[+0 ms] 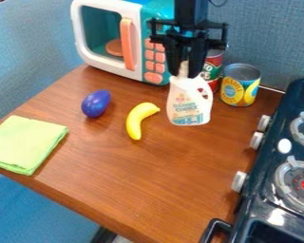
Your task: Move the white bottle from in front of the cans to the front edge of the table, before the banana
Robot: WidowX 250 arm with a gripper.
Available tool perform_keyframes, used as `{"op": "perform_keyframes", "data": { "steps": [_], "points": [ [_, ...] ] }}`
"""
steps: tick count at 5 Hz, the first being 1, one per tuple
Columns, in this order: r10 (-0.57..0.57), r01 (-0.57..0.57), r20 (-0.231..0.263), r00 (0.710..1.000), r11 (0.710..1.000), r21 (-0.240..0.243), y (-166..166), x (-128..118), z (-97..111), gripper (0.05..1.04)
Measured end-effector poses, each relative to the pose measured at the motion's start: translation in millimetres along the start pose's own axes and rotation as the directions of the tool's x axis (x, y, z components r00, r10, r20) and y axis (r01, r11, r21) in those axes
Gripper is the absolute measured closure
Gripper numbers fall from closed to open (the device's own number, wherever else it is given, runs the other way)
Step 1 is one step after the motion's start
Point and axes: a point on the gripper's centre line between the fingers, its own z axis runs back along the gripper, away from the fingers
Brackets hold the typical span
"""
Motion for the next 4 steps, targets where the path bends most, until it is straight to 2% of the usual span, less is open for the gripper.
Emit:
{"op": "perform_keyframes", "data": {
  "steps": [1,2,3,4],
  "points": [
    [-0.131,0.131,0.004,0.991,0.991,0.031,7,-33,8,0.698],
    [-0.227,0.228,-0.012,0.974,0.971,0.068,13,-62,-3,0.698],
    [-0.267,0.274,-0.074,0.961,0.958,0.089,10,-80,-25,0.698],
    [-0.306,0.315,-0.103,0.946,0.945,0.085,5,-88,-34,0.698]
  ]
}}
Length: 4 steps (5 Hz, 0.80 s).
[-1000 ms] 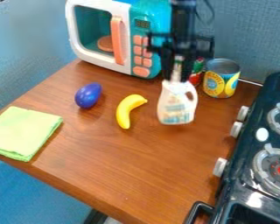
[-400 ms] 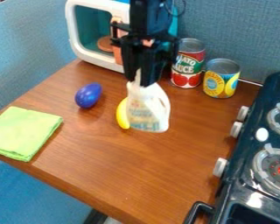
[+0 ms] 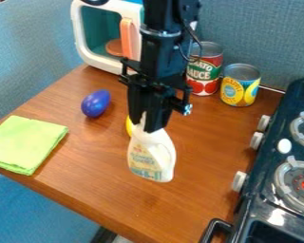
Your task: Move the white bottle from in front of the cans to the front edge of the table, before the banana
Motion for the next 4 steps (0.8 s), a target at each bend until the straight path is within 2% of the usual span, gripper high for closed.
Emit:
{"op": "perform_keyframes", "data": {
  "steps": [2,3,4],
  "points": [
    [-0.055,0.055,-0.045,0.997,0.998,-0.005,-15,2,-12,0.699],
    [-0.1,0.1,-0.053,0.994,0.995,0.005,-22,0,-20,0.698],
    [-0.098,0.099,-0.081,0.992,0.995,0.017,-21,-1,-32,0.699]
  ]
}}
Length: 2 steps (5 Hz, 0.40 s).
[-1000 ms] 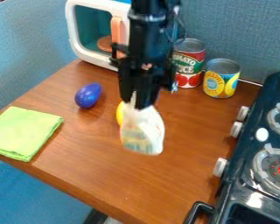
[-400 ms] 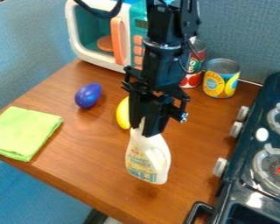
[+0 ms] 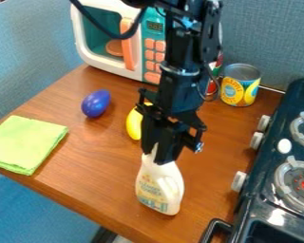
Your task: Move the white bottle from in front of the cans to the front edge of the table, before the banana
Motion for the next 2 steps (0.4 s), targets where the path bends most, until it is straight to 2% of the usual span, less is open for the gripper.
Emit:
{"op": "perform_keyframes", "data": {
  "steps": [1,2],
  "points": [
    [-0.008,0.008,0.01,1.0,1.0,0.016,2.9,0.4,-1.8,0.698],
    [-0.012,0.012,0.014,1.0,0.999,0.037,6.1,-0.6,-3.4,0.654]
  ]
}}
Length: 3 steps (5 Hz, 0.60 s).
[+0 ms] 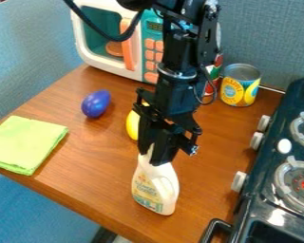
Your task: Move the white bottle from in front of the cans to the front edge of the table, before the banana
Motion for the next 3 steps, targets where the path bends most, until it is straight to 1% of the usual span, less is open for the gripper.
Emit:
{"op": "perform_keyframes", "data": {
  "steps": [1,2,3],
  "points": [
    [-0.014,0.014,-0.02,1.0,1.0,-0.003,0,-3,-1,0.343],
    [0.008,-0.007,0.031,0.999,0.999,-0.04,4,-3,22,0.094],
    [0.058,-0.05,0.091,0.994,0.995,-0.087,11,-2,48,0.079]
  ]
}}
